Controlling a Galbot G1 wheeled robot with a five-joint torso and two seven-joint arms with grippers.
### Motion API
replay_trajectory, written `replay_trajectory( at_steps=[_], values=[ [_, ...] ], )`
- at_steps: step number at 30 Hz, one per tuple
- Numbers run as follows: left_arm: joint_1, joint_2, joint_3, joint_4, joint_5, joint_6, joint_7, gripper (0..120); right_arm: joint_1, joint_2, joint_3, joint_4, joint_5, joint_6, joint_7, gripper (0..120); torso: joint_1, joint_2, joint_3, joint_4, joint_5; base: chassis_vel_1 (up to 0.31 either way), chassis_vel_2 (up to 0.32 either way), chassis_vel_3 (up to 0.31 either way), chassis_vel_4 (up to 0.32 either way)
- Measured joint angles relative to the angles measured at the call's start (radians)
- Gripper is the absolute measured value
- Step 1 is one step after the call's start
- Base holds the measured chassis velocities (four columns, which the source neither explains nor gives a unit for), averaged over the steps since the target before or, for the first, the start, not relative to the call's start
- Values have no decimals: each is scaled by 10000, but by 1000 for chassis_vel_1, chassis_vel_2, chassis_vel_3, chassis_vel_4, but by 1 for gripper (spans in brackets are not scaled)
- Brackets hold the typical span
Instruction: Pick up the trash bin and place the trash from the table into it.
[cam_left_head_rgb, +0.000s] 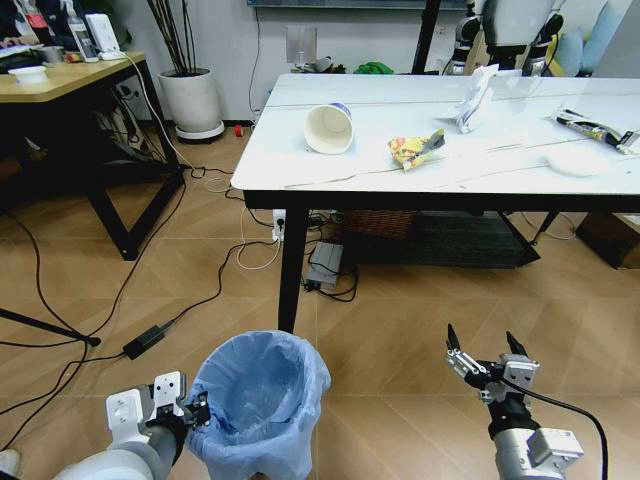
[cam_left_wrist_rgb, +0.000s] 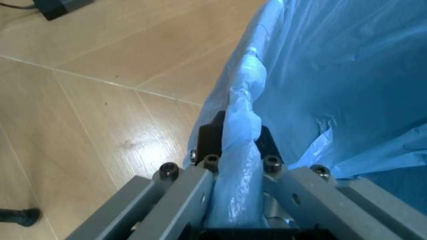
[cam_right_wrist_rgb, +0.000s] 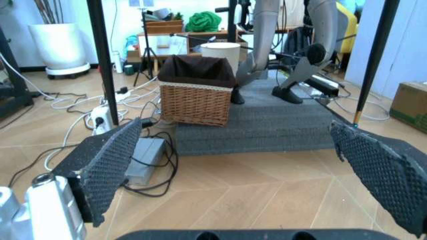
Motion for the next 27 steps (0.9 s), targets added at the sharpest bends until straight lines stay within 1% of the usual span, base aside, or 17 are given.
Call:
replay_trajectory(
  at_steps=[3,4,7,17,18,20,23,25,27],
  values=[
    [25,63,-10,4,-241,0,-10,0,-216,-212,-88,226,284,-227,47,100,55,188,131,-1,0,0,0,0,0],
    [25,63,-10,4,-241,0,-10,0,-216,-212,-88,226,284,-227,47,100,55,188,131,-1,0,0,0,0,0],
    [121,62,-98,5,-356,0,-12,0,-325,-286,-67,477,333,-365,52,100,97,351,251,0,0,0,0,0,0],
    [74,-19,-226,7,-616,0,-11,0,-535,-226,-115,807,308,-488,134,100,194,688,493,0,0,0,0,0,0],
    [15,-27,-239,7,-755,0,-12,0,-591,-223,-134,907,306,-544,163,100,223,790,564,-1,-1,0,0,0,0],
    [-10,-27,-238,7,-809,1,-13,0,-602,-221,-137,947,305,-565,171,100,236,830,592,-1,0,0,0,0,0],
    [-93,-37,-175,7,-912,1,-15,0,-602,-204,-147,1003,293,-596,183,100,308,995,686,1,-1,0,0,0,0],
    [-102,-37,-162,7,-917,1,-16,0,-600,-198,-149,1003,291,-596,184,100,317,1018,700,1,0,0,0,0,0],
    [-130,-11,-118,7,-1011,0,-16,0,-586,-182,-172,982,283,-596,186,100,355,1135,776,0,-1,0,0,0,0]
  ],
)
